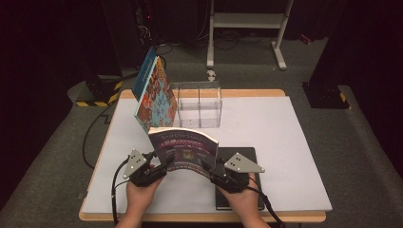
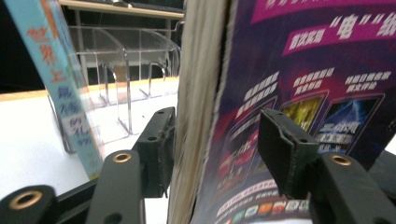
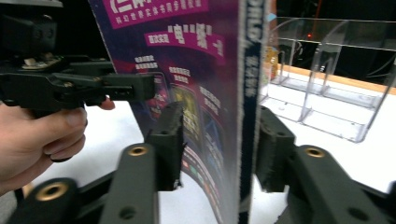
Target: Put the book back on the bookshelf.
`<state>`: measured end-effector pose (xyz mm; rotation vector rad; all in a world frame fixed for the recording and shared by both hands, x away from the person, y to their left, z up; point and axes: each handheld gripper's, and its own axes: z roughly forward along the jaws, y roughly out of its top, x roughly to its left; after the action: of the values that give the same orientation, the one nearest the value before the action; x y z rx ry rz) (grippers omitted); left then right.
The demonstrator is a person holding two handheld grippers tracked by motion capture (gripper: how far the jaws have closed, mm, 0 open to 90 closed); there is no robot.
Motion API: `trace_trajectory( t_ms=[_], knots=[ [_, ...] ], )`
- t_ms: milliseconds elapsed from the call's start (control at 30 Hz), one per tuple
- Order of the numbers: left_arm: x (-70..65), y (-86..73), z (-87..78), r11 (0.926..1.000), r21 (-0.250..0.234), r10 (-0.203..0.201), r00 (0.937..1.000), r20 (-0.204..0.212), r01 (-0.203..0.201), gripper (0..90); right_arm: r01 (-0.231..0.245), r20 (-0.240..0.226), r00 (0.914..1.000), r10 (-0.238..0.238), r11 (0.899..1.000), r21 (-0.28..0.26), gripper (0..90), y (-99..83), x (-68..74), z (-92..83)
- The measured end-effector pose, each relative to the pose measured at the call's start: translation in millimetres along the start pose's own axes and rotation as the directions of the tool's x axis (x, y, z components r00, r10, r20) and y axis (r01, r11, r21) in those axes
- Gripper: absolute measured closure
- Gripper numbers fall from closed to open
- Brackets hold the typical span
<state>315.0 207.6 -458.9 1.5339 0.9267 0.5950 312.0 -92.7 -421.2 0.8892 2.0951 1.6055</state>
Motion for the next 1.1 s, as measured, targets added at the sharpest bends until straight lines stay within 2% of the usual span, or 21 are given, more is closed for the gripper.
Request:
trace_trajectory(
  t_ms=[67,167,333,400,433,533,600,633,667,733,833,900,1100],
  knots=[
    [3.1,-2.4,-1.5,0.9999,0.005,-0.013,0.9999,0.005,0.013,44.8,0.011,0.002,0.9999,-0.011,1.000,-0.004,50.9,4.6,0.7,-0.5],
    [8.4,-3.4,-2.4,0.9990,0.015,-0.041,0.9991,0.013,0.041,40.3,0.015,-0.013,0.9998,-0.016,0.999,-0.029,51.4,14.4,-1.3,-0.4],
    [9.7,-3.9,-6.1,0.9992,0.016,-0.037,0.9993,-0.003,0.037,37.8,0.004,-0.018,0.9998,-0.005,0.999,-0.045,49.8,31.7,-8.8,6.4],
    [9.7,-6.1,-7.8,0.9994,0.030,-0.015,0.9998,-0.015,0.015,37.4,0.003,-0.045,0.9990,-0.006,0.999,-0.051,52.4,37.7,-12.0,9.5],
    [10.1,-7.7,-8.5,0.9992,0.034,-0.017,0.9996,-0.022,0.018,37.4,0.012,-0.044,0.9989,-0.014,0.999,-0.051,53.5,40.1,-12.5,10.4],
    [11.8,-9.6,-9.6,0.9978,0.034,-0.056,0.9982,-0.021,0.056,37.3,0.018,-0.062,0.9978,-0.020,0.999,-0.047,60.5,44.5,-13.6,12.0],
    [11.0,-9.0,-10.1,0.9987,0.035,-0.037,0.9990,-0.024,0.037,37.4,0.021,-0.077,0.9967,-0.024,0.999,-0.043,72.8,45.5,-13.4,13.0],
    [11.3,-8.9,-10.7,0.9986,0.032,-0.040,0.9989,-0.023,0.041,37.4,0.028,-0.078,0.9965,-0.031,0.999,-0.041,78.4,45.8,-12.3,13.0],
    [11.8,-8.9,-10.9,0.9985,0.030,-0.044,0.9987,-0.023,0.045,37.4,0.046,-0.072,0.9962,-0.049,0.998,-0.039,82.5,46.0,-10.1,12.8],
    [12.4,-9.3,-10.8,0.9982,0.034,-0.050,0.9985,-0.025,0.050,37.5,0.080,-0.051,0.9953,-0.082,0.996,-0.034,83.5,47.0,-5.7,12.8],
    [12.8,-10.4,-8.7,0.9970,0.035,-0.069,0.9973,-0.027,0.070,37.9,0.094,-0.024,0.9952,-0.095,0.995,-0.041,83.7,48.1,-0.4,15.2],
    [12.3,-10.5,-7.6,0.9972,0.034,-0.066,0.9975,-0.026,0.067,37.9,0.093,0.007,0.9956,-0.093,0.995,-0.046,83.8,49.0,-0.2,17.6],
    [12.8,-9.3,-7.1,0.9979,0.032,-0.056,0.9981,-0.026,0.057,38.2,0.070,0.049,0.9966,-0.066,0.994,-0.078,83.9,55.5,-5.7,27.1]
  ],
)
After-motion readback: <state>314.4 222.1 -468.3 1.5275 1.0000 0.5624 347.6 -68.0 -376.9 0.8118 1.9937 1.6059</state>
